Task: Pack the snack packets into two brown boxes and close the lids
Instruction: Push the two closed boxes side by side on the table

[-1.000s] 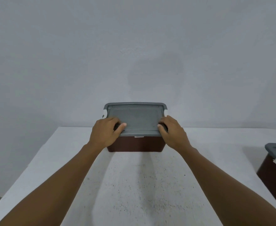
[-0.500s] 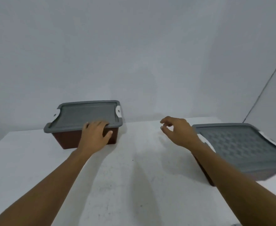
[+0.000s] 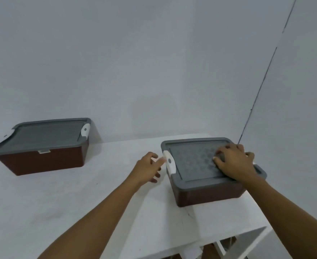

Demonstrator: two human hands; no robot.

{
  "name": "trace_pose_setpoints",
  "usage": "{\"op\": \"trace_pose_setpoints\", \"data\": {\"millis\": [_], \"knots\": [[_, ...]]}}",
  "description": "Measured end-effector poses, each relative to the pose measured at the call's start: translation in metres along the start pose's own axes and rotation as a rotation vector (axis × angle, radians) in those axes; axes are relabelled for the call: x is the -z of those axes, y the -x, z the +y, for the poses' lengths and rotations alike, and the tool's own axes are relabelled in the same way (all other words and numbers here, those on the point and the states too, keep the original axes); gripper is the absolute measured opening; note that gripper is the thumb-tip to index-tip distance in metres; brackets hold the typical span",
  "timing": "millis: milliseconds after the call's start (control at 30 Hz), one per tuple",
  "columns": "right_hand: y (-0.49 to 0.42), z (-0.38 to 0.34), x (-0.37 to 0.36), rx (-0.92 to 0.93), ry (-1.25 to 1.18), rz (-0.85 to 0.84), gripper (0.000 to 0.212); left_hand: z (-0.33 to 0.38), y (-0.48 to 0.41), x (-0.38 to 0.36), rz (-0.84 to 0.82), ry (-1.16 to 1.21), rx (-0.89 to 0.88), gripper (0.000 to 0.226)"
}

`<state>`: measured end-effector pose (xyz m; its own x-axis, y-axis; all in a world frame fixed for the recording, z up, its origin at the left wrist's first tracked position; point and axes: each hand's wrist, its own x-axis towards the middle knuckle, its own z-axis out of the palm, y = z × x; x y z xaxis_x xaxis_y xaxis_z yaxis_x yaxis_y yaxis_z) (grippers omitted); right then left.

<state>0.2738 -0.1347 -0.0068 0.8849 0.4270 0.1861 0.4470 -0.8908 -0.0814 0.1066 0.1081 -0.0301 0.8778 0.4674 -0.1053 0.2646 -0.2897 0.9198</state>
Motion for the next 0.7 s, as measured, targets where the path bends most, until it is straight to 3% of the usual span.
{"op": "trace_pose_setpoints", "data": {"millis": [67, 167, 400, 533, 700], "knots": [[-0.007, 0.022, 0.001, -0.146, -0.007, -0.071, 0.058, 0.015, 0.000, -0.029, -0.048, 0.111, 0.017, 0.048], [-0.020, 0.038, 0.002, -0.270, -0.258, -0.241, 0.080, 0.015, -0.005, -0.050, 0.033, 0.079, -0.008, 0.054], [-0.020, 0.012, 0.005, -0.191, -0.334, -0.207, 0.076, 0.005, 0.009, -0.021, 0.116, 0.091, 0.036, 0.043], [-0.006, -0.029, 0.007, -0.050, -0.361, -0.187, 0.073, -0.014, 0.019, 0.026, 0.240, -0.014, 0.085, 0.060], [0.001, -0.083, 0.001, 0.089, -0.437, -0.203, 0.066, -0.037, 0.047, 0.089, 0.346, -0.102, 0.139, 0.021]]}}
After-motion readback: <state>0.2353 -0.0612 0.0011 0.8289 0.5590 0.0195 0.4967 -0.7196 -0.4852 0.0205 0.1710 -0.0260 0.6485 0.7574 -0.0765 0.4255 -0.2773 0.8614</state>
